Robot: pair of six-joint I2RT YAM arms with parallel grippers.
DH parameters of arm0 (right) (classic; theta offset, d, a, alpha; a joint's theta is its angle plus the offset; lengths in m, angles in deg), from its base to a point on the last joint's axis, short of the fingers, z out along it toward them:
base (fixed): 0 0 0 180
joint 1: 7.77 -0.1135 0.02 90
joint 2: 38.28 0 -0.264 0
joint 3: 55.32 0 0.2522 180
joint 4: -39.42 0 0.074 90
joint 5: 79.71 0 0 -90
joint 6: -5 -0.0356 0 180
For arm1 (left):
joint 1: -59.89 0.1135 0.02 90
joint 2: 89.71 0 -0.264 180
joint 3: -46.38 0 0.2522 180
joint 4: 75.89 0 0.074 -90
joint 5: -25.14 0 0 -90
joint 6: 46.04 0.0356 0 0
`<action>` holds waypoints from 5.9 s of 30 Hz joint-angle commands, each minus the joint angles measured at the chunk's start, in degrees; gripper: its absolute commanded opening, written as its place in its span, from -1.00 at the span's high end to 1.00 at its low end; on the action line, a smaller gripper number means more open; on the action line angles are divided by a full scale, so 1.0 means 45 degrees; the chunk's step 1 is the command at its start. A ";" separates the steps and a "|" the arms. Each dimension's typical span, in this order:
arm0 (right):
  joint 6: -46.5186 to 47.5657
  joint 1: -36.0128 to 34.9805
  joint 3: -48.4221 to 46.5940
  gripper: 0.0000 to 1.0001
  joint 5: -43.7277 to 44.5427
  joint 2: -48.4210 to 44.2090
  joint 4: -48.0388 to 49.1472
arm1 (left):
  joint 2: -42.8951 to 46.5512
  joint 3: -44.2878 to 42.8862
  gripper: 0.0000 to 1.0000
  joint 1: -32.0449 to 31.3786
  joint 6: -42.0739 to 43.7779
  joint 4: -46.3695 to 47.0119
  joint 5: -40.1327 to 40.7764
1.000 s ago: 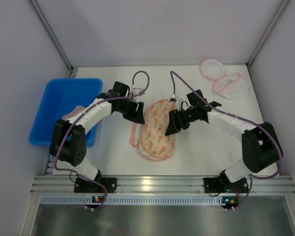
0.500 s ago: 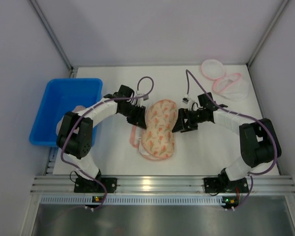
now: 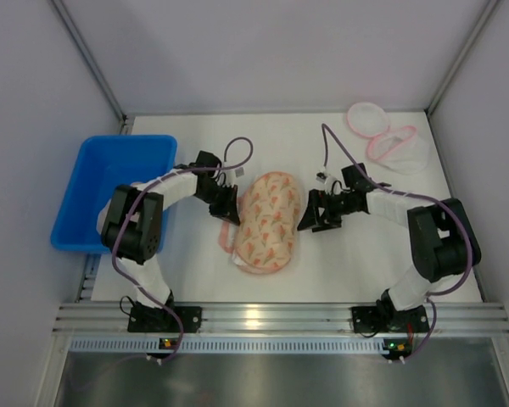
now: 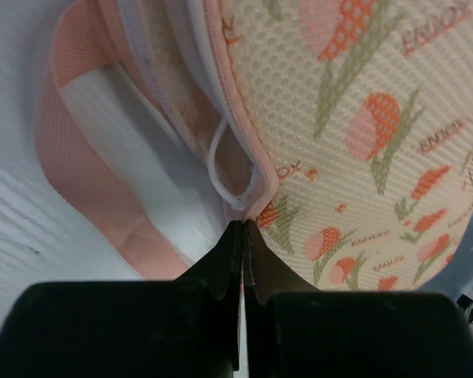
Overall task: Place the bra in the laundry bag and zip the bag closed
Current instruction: Adjust the laundry bag at the center of the board, then zip the laundry bag at the center of the board.
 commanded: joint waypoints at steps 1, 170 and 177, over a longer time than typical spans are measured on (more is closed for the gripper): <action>-0.0202 0.0110 0.0057 -0.67 -0.0407 0.0301 0.0970 | -0.0673 -0.0029 1.00 0.0579 -0.0068 0.0094 0.0314; -0.0243 0.0266 -0.2815 -0.51 -0.3553 0.4329 -0.1859 | -0.2101 -0.3976 1.00 -1.3150 1.0166 -0.4848 0.9277; -0.0221 0.0384 -0.1429 -0.94 -0.3845 0.3115 -0.2174 | -0.2432 -0.4521 1.00 -1.2584 1.0634 -0.4244 0.9805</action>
